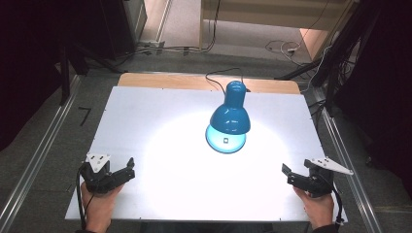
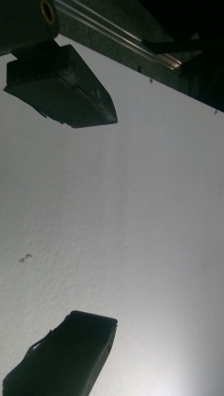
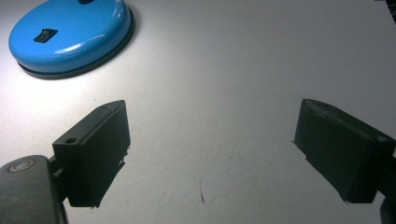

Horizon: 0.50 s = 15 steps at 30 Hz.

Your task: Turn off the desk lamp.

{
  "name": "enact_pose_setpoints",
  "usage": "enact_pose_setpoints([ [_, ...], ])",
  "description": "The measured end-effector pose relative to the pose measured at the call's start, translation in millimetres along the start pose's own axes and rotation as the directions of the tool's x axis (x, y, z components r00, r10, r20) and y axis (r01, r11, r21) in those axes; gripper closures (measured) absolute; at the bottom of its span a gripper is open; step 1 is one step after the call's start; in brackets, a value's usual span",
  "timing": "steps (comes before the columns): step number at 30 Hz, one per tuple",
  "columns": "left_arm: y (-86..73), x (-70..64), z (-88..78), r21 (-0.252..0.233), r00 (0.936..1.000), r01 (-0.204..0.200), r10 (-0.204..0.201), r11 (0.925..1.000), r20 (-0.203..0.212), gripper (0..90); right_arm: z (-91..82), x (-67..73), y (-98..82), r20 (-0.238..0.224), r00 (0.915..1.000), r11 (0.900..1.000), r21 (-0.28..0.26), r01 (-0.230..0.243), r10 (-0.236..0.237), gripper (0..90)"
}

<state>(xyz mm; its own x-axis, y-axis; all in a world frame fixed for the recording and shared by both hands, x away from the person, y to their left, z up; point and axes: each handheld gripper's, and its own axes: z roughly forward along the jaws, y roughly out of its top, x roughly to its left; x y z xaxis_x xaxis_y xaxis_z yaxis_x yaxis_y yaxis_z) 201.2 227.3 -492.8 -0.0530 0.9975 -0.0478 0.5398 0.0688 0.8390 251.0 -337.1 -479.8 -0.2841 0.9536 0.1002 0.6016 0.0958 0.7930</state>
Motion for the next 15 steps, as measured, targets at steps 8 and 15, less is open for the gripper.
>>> enact_pose_setpoints([
  [8, 0.4, -0.3, -0.6, -0.005, 1.0000, 0.004, -0.004, 1.0000, 0.000, 4.4, 1.4, 2.1, 2.6, -0.002, 1.0000, 1.000, -0.009, -0.004, 0.004, 8.9],
  [15, 0.1, 0.0, -0.5, -0.005, 0.9999, 0.012, -0.012, 0.9999, 0.005, 4.4, 3.6, 10.3, 6.2, -0.016, 0.9999, 1.000, -0.016, 0.004, -0.004, 8.9],
])
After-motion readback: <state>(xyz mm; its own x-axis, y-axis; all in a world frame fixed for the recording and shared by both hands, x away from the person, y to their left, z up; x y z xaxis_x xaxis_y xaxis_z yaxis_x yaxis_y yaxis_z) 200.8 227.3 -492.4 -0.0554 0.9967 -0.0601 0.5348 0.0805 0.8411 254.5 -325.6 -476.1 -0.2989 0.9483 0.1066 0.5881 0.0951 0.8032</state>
